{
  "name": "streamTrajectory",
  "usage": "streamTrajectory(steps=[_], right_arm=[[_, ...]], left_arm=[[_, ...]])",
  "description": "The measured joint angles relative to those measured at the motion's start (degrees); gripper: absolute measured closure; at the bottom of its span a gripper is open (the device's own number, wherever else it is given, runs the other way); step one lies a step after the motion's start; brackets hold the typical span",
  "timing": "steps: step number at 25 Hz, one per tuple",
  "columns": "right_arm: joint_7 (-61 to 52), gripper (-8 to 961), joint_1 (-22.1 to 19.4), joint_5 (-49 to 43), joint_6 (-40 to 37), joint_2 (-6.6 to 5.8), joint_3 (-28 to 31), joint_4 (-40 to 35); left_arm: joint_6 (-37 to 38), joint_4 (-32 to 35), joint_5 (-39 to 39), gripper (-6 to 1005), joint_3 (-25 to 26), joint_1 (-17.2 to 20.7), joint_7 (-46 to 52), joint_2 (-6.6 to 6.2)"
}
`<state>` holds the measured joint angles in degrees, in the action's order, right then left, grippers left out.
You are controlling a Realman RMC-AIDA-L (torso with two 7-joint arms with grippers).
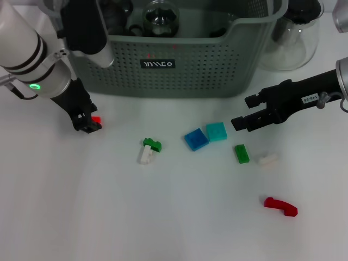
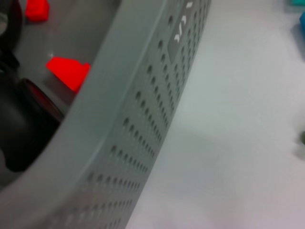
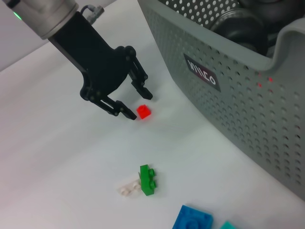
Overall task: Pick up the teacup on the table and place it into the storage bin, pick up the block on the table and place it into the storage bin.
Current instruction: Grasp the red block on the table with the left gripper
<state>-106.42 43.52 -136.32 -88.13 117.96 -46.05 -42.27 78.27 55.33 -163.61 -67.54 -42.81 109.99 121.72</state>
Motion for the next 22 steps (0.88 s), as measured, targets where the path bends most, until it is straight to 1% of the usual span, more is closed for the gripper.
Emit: streamTrajectory(steps=[6, 22], right_arm=[[-0.13, 45, 0.03, 0.0, 0.04, -0.01, -0.05, 0.0], [-0.08, 45, -0.01, -0.17, 0.62, -0.01, -0.36, 0.0]], left_arm=[[-0.97, -1.89, -0.06, 575, -0.05, -0.67, -0.04, 0.0], [-2.52, -3.67, -0.04, 579, -0.04, -0.88, 0.12, 0.0]])
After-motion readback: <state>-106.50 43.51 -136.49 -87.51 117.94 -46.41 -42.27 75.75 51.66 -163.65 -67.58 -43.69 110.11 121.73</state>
